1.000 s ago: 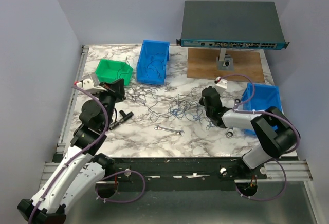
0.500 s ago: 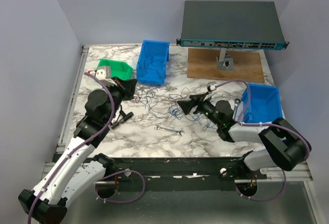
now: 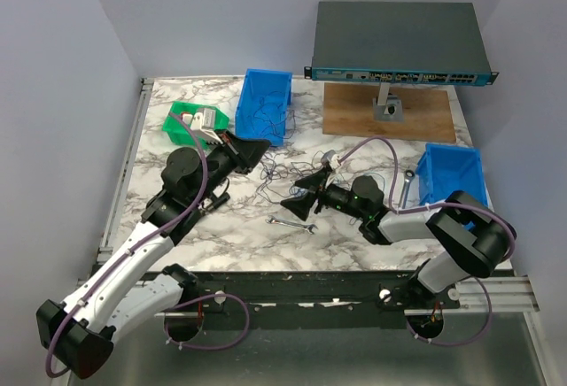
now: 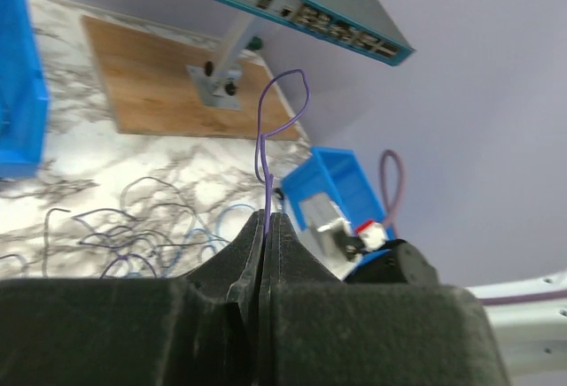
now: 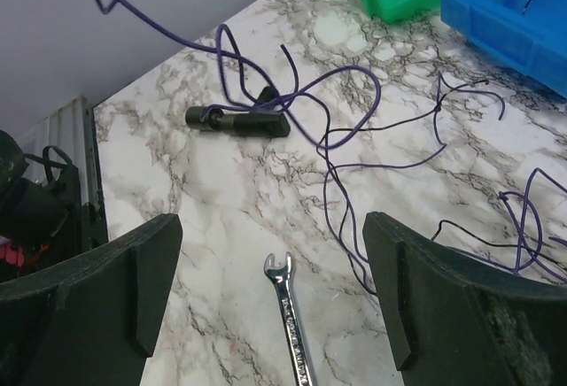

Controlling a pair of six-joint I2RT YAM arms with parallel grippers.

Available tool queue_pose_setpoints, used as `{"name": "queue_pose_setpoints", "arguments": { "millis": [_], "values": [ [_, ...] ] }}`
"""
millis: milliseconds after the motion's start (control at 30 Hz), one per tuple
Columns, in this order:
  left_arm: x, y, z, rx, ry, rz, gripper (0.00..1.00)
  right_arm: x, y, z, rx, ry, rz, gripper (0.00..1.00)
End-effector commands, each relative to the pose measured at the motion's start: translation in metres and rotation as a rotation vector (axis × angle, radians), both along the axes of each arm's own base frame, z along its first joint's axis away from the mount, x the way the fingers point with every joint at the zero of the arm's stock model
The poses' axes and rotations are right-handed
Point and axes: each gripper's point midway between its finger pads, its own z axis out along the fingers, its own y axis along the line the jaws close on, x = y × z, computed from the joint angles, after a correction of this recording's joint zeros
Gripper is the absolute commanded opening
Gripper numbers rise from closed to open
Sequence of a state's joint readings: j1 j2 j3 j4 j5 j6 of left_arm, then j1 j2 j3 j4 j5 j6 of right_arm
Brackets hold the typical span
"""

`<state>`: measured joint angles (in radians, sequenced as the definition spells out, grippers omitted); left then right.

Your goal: Untangle the cables

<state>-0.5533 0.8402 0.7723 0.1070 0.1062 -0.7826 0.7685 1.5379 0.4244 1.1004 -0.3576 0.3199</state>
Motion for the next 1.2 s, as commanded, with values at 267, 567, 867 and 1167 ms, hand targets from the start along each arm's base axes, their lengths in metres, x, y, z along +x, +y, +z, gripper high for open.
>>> {"name": "queue_pose_setpoints", "arguments": {
  "millis": [267,567,867,1167],
  "values": [
    [-0.034,-0.023,0.080,-0.244,-0.095,-0.106,0.00,0.003,-0.001,0.020,0.072,-0.073,-0.034,0.91],
    [-0.035,-0.022,0.121,-0.288,-0.159,-0.080,0.00,0.006,-0.011,0.025,0.111,-0.080,-0.091,0.91],
    [-0.040,-0.020,0.144,-0.279,-0.183,-0.091,0.00,0.017,0.017,0.027,0.092,-0.092,-0.019,0.91],
    [-0.039,-0.007,0.146,-0.261,-0.191,-0.031,0.00,0.054,0.040,0.028,0.095,-0.036,-0.087,0.89]
  ]
}}
